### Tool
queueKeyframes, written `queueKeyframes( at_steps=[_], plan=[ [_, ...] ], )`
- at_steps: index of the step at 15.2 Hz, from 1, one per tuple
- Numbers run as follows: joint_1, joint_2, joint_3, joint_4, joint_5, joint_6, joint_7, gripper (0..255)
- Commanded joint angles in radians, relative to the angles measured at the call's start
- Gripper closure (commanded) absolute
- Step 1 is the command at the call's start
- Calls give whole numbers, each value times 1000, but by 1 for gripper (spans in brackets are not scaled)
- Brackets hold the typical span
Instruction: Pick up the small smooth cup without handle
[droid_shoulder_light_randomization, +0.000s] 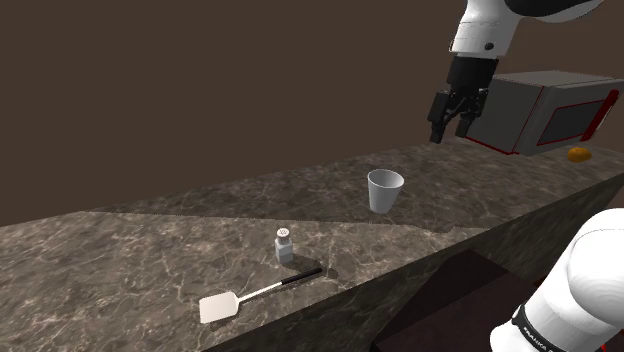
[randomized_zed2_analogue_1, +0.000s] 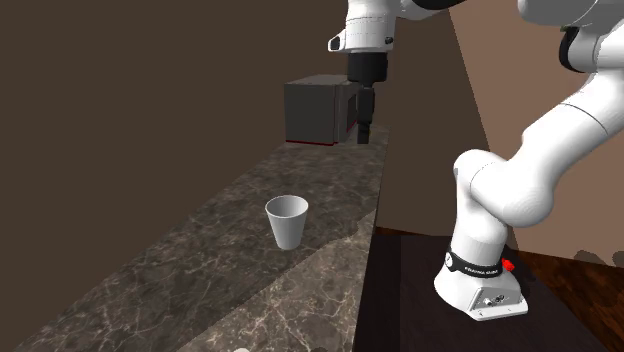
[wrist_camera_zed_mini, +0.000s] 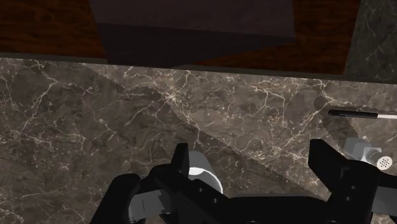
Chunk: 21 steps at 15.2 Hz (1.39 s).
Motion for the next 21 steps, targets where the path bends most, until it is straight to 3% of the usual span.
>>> queueKeyframes(
  at_steps=[1,12,21],
  plan=[
    [0,0,0,0,0,0,0,0],
    [-12,270,-172,-50,-10,297,-237,0],
    [-2,596,-290,46,86,483,-464,0]
  ],
)
